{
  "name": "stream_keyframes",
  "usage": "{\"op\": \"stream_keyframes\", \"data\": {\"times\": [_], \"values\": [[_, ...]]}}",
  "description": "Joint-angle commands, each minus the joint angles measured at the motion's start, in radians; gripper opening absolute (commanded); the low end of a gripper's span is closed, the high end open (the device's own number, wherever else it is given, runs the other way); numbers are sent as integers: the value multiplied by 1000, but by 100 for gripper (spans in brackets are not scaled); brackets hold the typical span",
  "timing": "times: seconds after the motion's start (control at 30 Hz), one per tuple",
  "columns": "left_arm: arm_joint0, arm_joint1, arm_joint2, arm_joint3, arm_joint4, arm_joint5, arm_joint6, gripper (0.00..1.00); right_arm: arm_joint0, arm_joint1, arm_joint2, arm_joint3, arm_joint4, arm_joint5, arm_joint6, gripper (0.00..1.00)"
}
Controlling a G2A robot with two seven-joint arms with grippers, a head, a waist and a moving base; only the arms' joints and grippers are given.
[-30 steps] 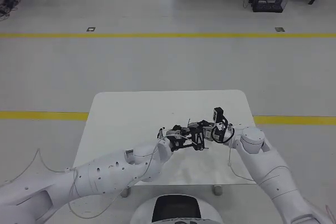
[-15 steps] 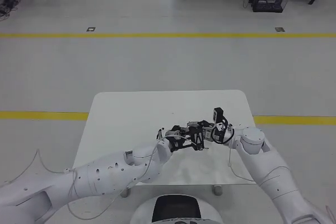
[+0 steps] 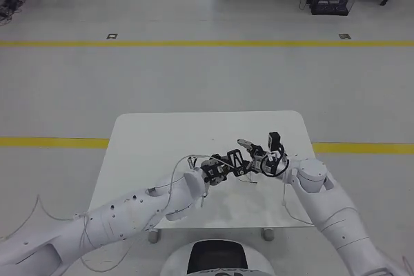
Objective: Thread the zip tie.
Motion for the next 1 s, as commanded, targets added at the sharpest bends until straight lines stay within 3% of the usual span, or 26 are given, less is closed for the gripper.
{"op": "stream_keyframes", "data": {"times": [0.0,0.13,0.23,0.43,0.6,0.73,0.8,0.97], "values": [[0,0,1,0,0,0,-2,0,0,0,0,0,-1,0,0,100],[7,-1,-3,4,-15,5,7,0,0,0,0,0,-1,0,0,100],[27,-1,-39,30,-117,8,11,0,-8,0,6,-7,-1,-21,-12,100],[79,2,-128,79,-406,-18,31,0,-32,16,52,-8,-37,-107,51,100],[129,2,-190,122,-637,-39,85,0,-31,29,74,10,-81,-192,147,100],[154,-1,-225,167,-772,-63,114,0,-33,36,88,23,-87,-232,193,100],[152,-2,-228,190,-760,-70,107,0,-32,38,98,35,-89,-206,169,100],[152,-2,-228,190,-760,-70,107,0,-32,38,98,35,-89,-206,169,100]]}}
